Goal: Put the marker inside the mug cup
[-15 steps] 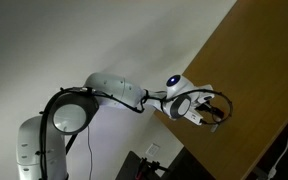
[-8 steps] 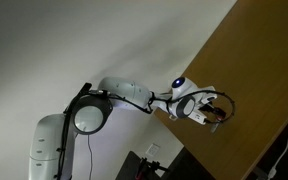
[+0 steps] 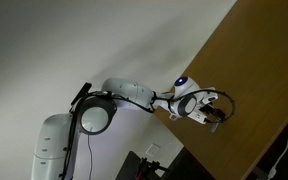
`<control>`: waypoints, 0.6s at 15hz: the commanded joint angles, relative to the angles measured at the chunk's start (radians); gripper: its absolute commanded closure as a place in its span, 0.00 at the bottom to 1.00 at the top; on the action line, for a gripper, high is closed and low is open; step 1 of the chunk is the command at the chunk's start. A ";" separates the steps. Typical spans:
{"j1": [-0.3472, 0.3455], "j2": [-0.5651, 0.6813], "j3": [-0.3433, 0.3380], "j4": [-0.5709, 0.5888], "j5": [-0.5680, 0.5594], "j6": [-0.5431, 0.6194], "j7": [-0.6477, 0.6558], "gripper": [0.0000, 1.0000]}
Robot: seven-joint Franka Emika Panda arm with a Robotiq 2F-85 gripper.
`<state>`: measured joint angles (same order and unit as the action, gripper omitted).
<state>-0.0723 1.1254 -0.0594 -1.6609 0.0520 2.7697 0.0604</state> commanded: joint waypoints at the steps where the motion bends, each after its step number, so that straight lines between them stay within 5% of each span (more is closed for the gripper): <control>1: -0.001 0.001 0.007 0.007 -0.007 -0.029 -0.015 0.02; 3: -0.005 0.002 0.011 0.004 -0.006 -0.025 -0.018 0.27; 9: -0.011 -0.003 0.022 -0.006 -0.003 -0.012 -0.023 0.69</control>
<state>-0.0701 1.1254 -0.0495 -1.6604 0.0520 2.7680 0.0603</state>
